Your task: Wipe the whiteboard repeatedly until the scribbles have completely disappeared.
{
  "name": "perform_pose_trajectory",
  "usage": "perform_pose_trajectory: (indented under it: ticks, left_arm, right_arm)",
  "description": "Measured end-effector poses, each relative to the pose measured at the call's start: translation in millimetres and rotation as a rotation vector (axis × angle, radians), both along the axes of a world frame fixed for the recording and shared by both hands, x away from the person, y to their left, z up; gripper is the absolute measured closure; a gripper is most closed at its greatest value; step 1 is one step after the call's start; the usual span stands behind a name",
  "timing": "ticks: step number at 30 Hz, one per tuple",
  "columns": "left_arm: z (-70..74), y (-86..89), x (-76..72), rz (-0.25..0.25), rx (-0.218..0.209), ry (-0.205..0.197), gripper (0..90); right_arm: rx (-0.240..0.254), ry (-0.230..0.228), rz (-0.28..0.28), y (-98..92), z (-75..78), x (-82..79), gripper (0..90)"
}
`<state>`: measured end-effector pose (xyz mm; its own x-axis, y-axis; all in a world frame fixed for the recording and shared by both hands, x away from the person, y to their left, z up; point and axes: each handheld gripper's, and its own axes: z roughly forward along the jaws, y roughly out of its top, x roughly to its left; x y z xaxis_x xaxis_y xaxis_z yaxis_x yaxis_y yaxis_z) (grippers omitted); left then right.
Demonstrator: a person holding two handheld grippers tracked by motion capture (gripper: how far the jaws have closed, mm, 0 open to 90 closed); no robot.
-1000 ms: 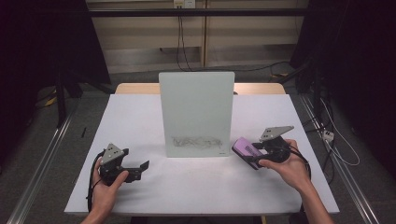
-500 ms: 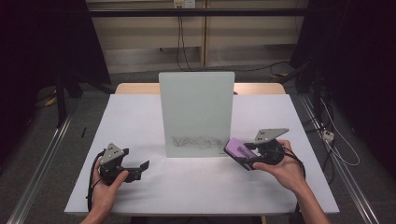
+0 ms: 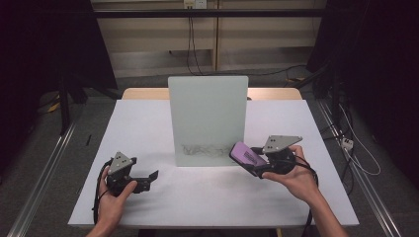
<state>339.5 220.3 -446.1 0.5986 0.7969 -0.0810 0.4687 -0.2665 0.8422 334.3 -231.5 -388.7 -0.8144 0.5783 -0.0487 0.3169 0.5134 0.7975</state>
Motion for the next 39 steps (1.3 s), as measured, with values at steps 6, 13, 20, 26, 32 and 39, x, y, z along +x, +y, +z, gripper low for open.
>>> perform_pose_trajectory:
  ticks: [6,13,20,26,32,39]
  left_arm:
    - [-0.2,-0.7,0.0,0.004,0.001,0.000,5.2]
    - [-0.1,-1.1,0.2,-0.003,0.005,0.001,5.2]
    - [0.5,-0.7,0.1,-0.007,0.002,-0.002,5.2]
    - [0.7,-0.4,0.1,-0.006,0.001,-0.002,5.2]
    - [0.6,-0.4,-0.4,-0.015,0.002,0.000,5.2]
    - [-0.4,-0.6,0.2,-0.010,-0.004,0.004,5.2]
  right_arm:
    - [-0.007,-0.057,0.009,10.9,8.1,6.7,41.9]
    - [-0.030,-0.065,0.043,27.0,10.6,17.5,41.9]
    - [-0.050,-0.069,0.065,43.9,9.5,23.7,41.9]
    - [-0.051,-0.082,0.068,49.1,5.8,29.6,41.9]
    - [-0.081,-0.077,0.065,51.7,-4.0,31.0,41.9]
    - [-0.096,-0.087,0.056,51.3,-7.4,32.7,41.9]
